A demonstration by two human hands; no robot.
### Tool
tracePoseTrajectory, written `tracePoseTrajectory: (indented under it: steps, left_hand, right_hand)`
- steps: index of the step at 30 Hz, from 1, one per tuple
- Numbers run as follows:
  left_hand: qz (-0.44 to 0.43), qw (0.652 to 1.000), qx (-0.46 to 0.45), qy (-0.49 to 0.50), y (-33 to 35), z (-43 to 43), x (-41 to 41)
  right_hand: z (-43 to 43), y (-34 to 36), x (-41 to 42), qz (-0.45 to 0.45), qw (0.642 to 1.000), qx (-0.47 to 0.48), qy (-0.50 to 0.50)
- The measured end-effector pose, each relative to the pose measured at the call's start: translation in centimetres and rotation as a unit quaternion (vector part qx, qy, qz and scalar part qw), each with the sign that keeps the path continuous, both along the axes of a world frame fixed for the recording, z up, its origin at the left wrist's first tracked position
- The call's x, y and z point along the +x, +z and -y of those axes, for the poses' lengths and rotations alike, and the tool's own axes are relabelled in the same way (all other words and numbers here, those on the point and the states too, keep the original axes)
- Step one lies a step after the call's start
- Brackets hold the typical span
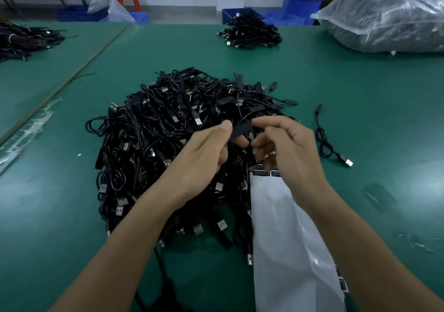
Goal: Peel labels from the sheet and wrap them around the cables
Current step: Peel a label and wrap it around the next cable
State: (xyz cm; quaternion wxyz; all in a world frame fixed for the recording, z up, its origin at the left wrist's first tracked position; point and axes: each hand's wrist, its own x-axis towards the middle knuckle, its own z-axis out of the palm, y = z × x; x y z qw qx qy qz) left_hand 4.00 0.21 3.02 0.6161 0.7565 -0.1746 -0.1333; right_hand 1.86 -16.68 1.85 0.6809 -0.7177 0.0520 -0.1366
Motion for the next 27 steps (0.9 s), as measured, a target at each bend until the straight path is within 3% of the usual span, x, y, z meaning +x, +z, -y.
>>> tracePoseTrajectory:
  steps: [6,12,17,20,24,27]
  left_hand:
    - [0.105,0.991,0.079,-0.013,-1.2,1.6,0.0]
    - [0.061,0.995,0.068,-0.026,-3.7,3.5,-0.4]
    - [0.054,0.996,0.069,0.008,-4.6,3.8,-0.4]
    - [0.09,0.984,0.15,0.017,-4.2,4.5,-0.5]
    - [0.181,0.926,0.33,0.016,-3.6,6.2,-0.5]
    - [0.189,0.921,0.34,0.013,-3.5,7.1,-0.2]
  right_hand:
    - [4.5,-0.5,0.0,-0.04,0.991,-0.057,-0.116]
    - [6.5,-2.4,-1.0,-0.129,0.969,-0.152,-0.149]
    - [7.2,-1.9,-1.3,-0.143,0.974,-0.045,-0.168]
    - [7.3,-1.3,-1.3,-0.168,0.975,0.034,-0.144]
    - [7.8,-1.5,-1.2,-0.179,0.964,0.124,-0.15]
    - [8.1,-1.8,-1.3,-0.171,0.966,0.156,-0.113]
